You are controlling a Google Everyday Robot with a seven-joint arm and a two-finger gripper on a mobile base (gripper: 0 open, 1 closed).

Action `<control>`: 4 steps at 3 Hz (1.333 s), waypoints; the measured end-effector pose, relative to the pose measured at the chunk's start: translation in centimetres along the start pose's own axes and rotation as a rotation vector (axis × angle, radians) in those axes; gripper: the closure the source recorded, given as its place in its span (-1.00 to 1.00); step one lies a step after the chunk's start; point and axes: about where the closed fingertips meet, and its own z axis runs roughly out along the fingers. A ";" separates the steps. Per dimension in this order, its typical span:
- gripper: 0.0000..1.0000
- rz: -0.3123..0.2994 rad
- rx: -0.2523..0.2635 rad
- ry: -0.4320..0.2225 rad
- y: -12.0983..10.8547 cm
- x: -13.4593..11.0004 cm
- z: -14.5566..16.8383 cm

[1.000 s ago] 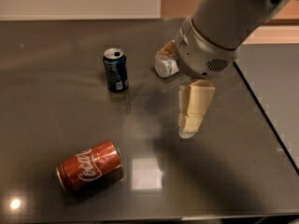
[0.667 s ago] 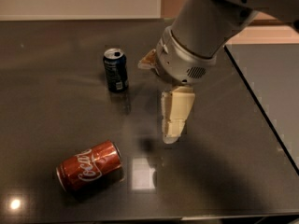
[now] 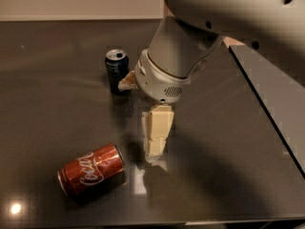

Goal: Pick coke can

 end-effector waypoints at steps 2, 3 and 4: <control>-1.00 -0.057 -0.090 -0.021 1.5 -2.9 4.5; -1.00 -0.090 -0.126 -0.019 2.4 -4.2 6.3; -1.00 -0.111 -0.149 -0.010 2.9 -5.0 7.7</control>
Offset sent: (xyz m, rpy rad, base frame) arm -0.0390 0.0591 -0.0538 -0.0322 0.0970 0.1489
